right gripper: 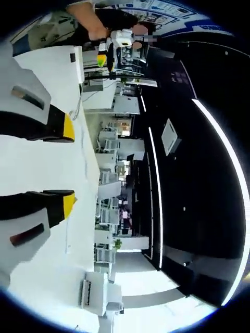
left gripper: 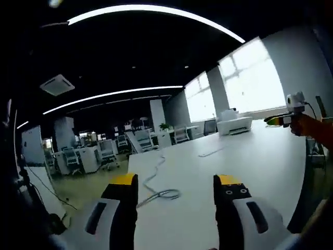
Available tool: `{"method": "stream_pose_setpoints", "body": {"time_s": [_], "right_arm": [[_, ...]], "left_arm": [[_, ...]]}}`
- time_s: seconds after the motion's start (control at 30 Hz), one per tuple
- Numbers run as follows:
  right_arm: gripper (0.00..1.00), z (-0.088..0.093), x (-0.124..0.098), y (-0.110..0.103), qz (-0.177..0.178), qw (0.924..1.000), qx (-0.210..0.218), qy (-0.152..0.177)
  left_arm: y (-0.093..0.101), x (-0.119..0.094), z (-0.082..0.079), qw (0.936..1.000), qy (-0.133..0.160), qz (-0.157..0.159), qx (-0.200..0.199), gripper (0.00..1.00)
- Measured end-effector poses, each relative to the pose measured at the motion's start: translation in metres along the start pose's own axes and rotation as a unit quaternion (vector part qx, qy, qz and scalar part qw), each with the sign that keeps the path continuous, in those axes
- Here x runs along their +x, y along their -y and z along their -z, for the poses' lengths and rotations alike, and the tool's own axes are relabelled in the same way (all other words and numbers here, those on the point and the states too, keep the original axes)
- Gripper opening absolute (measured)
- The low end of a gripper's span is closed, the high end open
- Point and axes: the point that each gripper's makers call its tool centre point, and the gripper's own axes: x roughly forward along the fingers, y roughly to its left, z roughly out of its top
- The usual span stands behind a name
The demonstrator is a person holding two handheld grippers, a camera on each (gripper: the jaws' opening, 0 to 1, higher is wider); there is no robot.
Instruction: Pick up the power strip scattered on the table, fix it on the side mounting bracket of the table, and press the switch
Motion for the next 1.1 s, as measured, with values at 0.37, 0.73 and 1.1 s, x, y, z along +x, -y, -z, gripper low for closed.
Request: {"method": "stream_pose_setpoints", "body": {"time_s": [0.37, 0.73, 1.1], "right_arm": [[0.37, 0.016, -0.035, 0.016, 0.040, 0.9992, -0.001, -0.002], [0.40, 0.049, -0.049, 0.024, 0.065, 0.9976, 0.020, -0.007], [0.43, 0.048, -0.064, 0.027, 0.077, 0.9938, 0.070, 0.038]], "left_arm": [[-0.012, -0.012, 0.019, 0.9988, -0.009, -0.048, -0.010, 0.67], [-0.005, -0.013, 0.035, 0.9986, -0.009, -0.050, -0.012, 0.68], [0.004, -0.013, 0.031, 0.9978, 0.029, -0.053, -0.028, 0.68]]}}
